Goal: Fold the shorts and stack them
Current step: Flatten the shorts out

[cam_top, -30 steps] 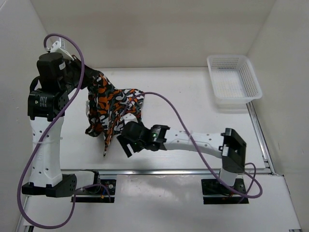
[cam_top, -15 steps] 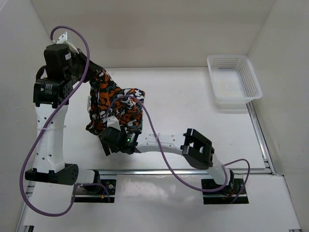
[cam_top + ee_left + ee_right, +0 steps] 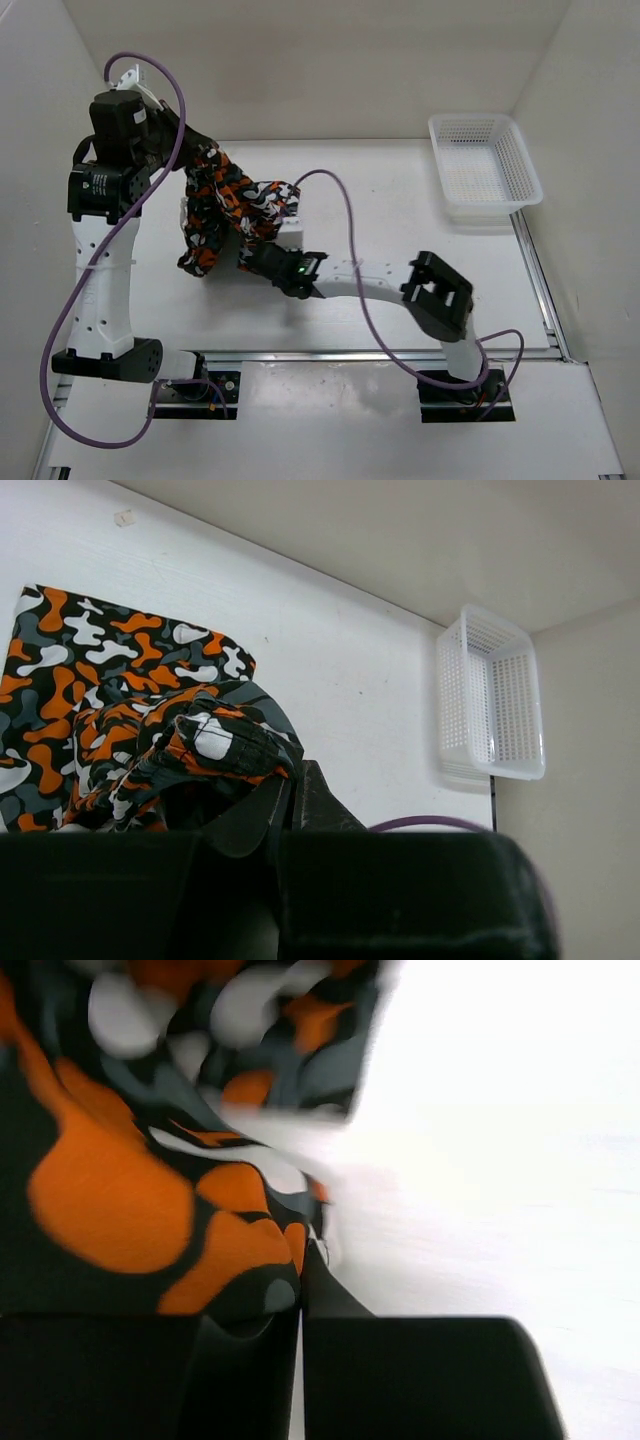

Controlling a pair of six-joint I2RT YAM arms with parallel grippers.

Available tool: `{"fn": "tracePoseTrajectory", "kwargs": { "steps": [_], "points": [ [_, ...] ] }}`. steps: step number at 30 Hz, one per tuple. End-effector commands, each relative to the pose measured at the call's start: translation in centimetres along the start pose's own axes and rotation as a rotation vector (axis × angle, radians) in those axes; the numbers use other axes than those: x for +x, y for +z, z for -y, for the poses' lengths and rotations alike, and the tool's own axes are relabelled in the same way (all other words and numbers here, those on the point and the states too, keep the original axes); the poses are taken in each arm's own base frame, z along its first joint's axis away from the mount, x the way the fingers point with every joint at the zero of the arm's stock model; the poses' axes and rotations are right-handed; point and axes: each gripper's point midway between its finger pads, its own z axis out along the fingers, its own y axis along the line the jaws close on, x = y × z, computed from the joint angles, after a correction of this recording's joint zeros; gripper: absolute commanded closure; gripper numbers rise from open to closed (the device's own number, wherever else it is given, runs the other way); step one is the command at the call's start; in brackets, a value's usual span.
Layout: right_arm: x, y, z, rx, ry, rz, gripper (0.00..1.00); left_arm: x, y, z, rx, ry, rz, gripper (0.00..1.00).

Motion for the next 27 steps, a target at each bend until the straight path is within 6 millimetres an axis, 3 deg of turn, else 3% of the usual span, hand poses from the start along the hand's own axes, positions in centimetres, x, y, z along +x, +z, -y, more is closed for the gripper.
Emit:
{"fn": "tracePoseTrajectory", "kwargs": {
  "steps": [1, 2, 4, 5, 7, 8, 10, 11, 13, 14, 16, 17, 18, 20, 21, 22, 23, 24, 26, 27],
  "points": [
    [-7.7, -2.8, 4.9, 0.068, 0.192, 0.176, 1.00, 0.2, -0.3, -0.1, 0.005, 0.018, 0.006, 0.89],
    [-9.1, -3.3, 8.0, 0.114, 0.214, 0.204, 1.00, 0.5, 0.1, 0.0, 0.012, 0.017, -0.012, 0.89],
    [-11.6, -4.0, 12.1, 0.197, 0.224, 0.269, 1.00, 0.5, 1.3, 0.3, 0.028, 0.017, -0.020, 0.89],
    [-14.5, -4.7, 15.5, 0.245, 0.229, 0.307, 1.00, 0.8, 2.4, 0.2, 0.026, 0.015, -0.046, 0.89],
    [-18.4, -5.9, 18.8, 0.300, 0.260, 0.378, 1.00, 1.3, 3.1, 1.8, 0.083, 0.033, -0.082, 0.89],
    [-21.1, -7.3, 21.8, 0.337, 0.302, 0.427, 1.00, 0.8, 3.5, 2.8, 0.109, 0.038, -0.079, 0.89],
    [-24.4, -9.5, 24.3, 0.370, 0.295, 0.497, 1.00, 0.3, 2.9, 4.5, 0.153, 0.053, -0.062, 0.89],
    [-26.8, -11.6, 25.7, 0.364, 0.332, 0.566, 1.00, 0.3, 2.7, 5.7, 0.183, 0.063, -0.060, 0.89],
    [-28.3, -13.5, 26.7, 0.365, 0.302, 0.611, 1.00, 0.7, 2.6, 6.2, 0.189, 0.070, -0.064, 0.89],
    [-27.9, -14.3, 27.1, 0.365, 0.293, 0.619, 1.00, 0.9, 2.1, 6.8, 0.209, 0.076, -0.062, 0.89],
    [-27.1, -15.5, 27.8, 0.364, 0.288, 0.625, 1.00, 2.9, 1.9, 6.2, 0.201, 0.092, -0.096, 0.89],
    [-24.1, -14.3, 28.0, 0.390, 0.240, 0.564, 1.00, 6.2, 3.1, 4.8, 0.170, 0.096, -0.180, 0.89],
    [-22.5, -14.2, 28.5, 0.418, 0.231, 0.546, 1.00, 7.0, 1.9, 4.4, 0.172, 0.100, -0.175, 0.89],
    [-18.7, -14.3, 28.6, 0.422, 0.263, 0.506, 1.00, 10.1, 2.0, 3.3, 0.166, 0.091, -0.223, 0.89],
    [-13.9, -13.1, 29.8, 0.473, 0.211, 0.393, 0.96, 14.0, 1.8, 1.5, 0.136, 0.071, -0.302, 0.89],
    [-11.8, -13.3, 29.9, 0.470, 0.299, 0.384, 0.89, 15.9, 1.7, 0.8, 0.127, 0.061, -0.335, 0.89],
    [-9.5, -13.3, 30.7, 0.501, 0.324, 0.347, 0.69, 17.8, 1.5, 0.1, 0.118, 0.051, -0.370, 0.89],
    [-6.3, -13.5, 31.8, 0.546, 0.314, 0.262, 0.56, 21.6, 1.8, -1.5, 0.078, 0.028, -0.445, 0.89],
    [-2.1, -13.5, 32.4, 0.540, 0.393, 0.190, 0.29, 24.3, 1.0, -2.4, 0.067, 0.011, -0.483, 0.89],
    [-0.3, -13.8, 32.0, 0.496, 0.428, 0.125, 0.25, 26.9, 0.9, -3.8, 0.024, 0.007, -0.536, 0.89]
  ]
}}
